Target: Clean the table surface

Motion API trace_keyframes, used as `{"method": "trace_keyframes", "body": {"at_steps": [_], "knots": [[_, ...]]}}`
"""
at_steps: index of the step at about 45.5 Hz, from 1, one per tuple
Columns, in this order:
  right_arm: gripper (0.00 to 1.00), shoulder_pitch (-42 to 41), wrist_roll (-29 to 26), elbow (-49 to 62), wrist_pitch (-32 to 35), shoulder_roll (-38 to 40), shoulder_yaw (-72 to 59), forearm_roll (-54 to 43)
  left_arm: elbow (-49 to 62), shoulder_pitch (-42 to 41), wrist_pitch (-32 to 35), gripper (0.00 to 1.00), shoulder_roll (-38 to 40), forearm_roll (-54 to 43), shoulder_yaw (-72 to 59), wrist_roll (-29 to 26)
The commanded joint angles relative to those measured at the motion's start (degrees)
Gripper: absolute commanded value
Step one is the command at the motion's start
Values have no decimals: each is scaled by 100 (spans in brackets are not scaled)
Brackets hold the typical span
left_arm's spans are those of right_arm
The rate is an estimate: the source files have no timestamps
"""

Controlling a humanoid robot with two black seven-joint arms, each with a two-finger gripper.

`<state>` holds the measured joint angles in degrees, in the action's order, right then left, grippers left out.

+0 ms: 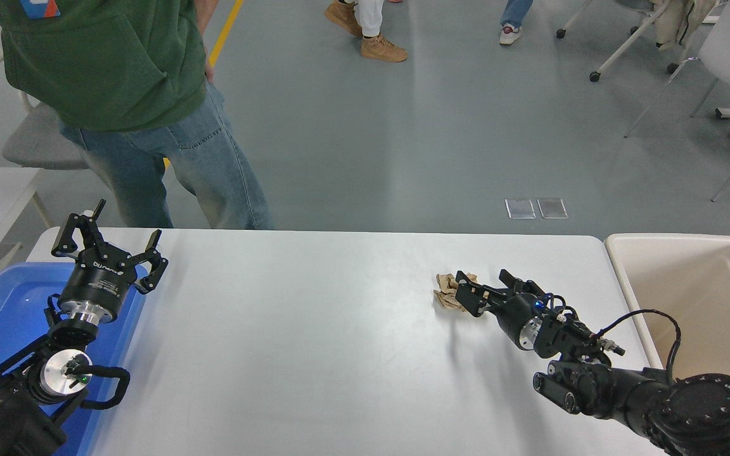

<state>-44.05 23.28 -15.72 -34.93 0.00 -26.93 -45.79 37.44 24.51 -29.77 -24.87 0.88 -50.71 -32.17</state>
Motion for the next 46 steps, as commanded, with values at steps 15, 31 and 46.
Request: {"method": "trace_keyframes", "body": {"at_steps": [15,31,46], "knots": [[100,221,54,-10,4,0,30,17,0,-7,-2,99,0,0,0,0],[99,168,-104,-212,12,0,285,114,0,1,-2,99,0,0,0,0],[98,133,-438,-353,30,0,285,105,0,1,6,99,0,0,0,0]]}}
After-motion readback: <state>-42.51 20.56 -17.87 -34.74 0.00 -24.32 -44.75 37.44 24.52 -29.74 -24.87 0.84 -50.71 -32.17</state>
